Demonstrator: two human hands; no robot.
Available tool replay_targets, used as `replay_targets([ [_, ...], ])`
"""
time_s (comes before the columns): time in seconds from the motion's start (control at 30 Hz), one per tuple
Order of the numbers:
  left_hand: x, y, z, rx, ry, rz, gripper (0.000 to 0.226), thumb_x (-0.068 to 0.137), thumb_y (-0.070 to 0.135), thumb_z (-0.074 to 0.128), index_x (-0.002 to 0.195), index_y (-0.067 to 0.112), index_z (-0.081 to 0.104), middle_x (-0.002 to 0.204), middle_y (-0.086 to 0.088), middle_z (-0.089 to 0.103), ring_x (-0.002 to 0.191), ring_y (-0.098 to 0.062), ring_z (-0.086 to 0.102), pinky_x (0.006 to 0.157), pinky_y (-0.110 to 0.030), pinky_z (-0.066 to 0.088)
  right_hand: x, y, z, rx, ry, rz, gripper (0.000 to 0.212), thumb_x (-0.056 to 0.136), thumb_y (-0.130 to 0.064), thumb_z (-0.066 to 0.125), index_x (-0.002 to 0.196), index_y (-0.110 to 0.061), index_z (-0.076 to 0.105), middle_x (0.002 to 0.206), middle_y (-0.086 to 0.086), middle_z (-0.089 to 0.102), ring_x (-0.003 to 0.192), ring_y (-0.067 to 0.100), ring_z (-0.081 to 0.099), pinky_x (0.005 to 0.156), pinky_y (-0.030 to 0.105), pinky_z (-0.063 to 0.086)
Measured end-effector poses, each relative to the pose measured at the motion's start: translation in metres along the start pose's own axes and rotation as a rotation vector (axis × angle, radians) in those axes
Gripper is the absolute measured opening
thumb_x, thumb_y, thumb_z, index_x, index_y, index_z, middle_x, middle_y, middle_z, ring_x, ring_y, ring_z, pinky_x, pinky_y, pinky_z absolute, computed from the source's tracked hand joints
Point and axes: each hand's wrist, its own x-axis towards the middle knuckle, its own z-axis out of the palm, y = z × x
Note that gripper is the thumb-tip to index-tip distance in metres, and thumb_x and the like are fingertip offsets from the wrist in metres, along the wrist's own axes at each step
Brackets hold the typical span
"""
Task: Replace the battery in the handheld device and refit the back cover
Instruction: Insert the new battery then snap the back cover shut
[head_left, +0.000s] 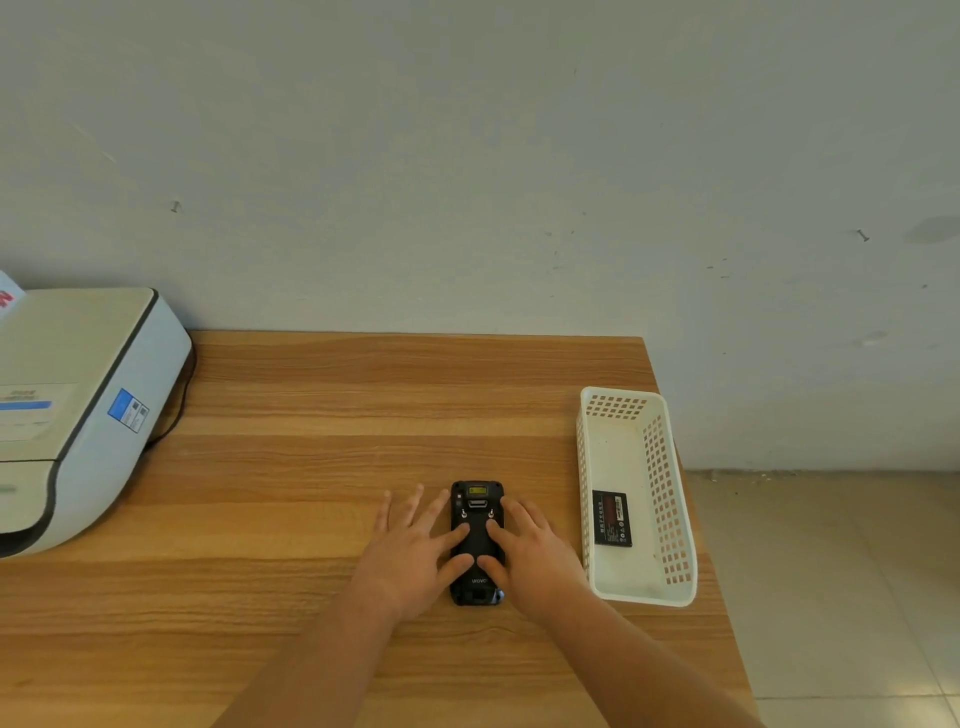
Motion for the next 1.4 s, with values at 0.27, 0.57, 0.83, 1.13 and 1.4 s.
replay_targets([
  [0.27,0.003,0.001,-0.002,-0.099,0.118,-0.049,0.056,0.096,0.062,0.031,0.147,0.039,0.034,0.160,0.005,0.021,0.149,-0.021,0.008,0.122,-0.047,0.004,0.008,-0.004,-0.008,0.338,0.034,0.194,0.055,0.094,-0.039,0.057,0.144,-0.030,0.036,0.143,-0.005,0.041,0.129,0.015,0.039,0.108,0.032,0.036],
  [0.57,0.033,0.017,-0.007,-0.518,0.143,-0.402,0.023,0.092,0.051,0.056,0.092,0.028,0.058,0.095,0.008,0.062,0.092,-0.014,0.056,0.090,-0.037,0.046,0.029,-0.009,-0.011,0.460,0.039,0.460,0.046,0.091,-0.039,0.062,0.130,-0.019,0.050,0.133,0.000,0.045,0.120,0.018,0.045,0.102,0.038,0.044],
  [0.83,0.041,0.015,-0.001,-0.632,0.123,-0.490,0.021,0.089,0.043,0.064,0.081,0.026,0.054,0.080,0.007,0.061,0.075,-0.011,0.059,0.079,-0.037,0.053,0.039,-0.012,-0.008,0.409,0.032,0.499,0.033,0.089,-0.040,0.062,0.116,-0.020,0.059,0.126,-0.001,0.049,0.114,0.018,0.047,0.099,0.041,0.044],
  [1.13,0.037,0.010,0.002,-0.810,0.081,-0.474,0.023,0.085,0.039,0.072,0.090,0.022,0.059,0.087,0.006,0.061,0.081,-0.012,0.059,0.079,-0.033,0.052,0.029,-0.006,-0.009,0.495,0.003,0.457,0.043,0.088,-0.040,0.066,0.125,-0.021,0.056,0.130,-0.001,0.045,0.113,0.017,0.048,0.093,0.031,0.045],
  [1.4,0.031,0.018,0.009,-0.762,0.165,-0.468,0.019,0.087,0.038,0.070,0.093,0.024,0.060,0.084,0.008,0.062,0.079,-0.012,0.061,0.080,-0.038,0.056,0.028,-0.006,-0.005,0.477,0.010,0.456,0.049,0.083,-0.038,0.071,0.126,-0.023,0.052,0.126,-0.002,0.050,0.114,0.017,0.049,0.094,0.035,0.047],
])
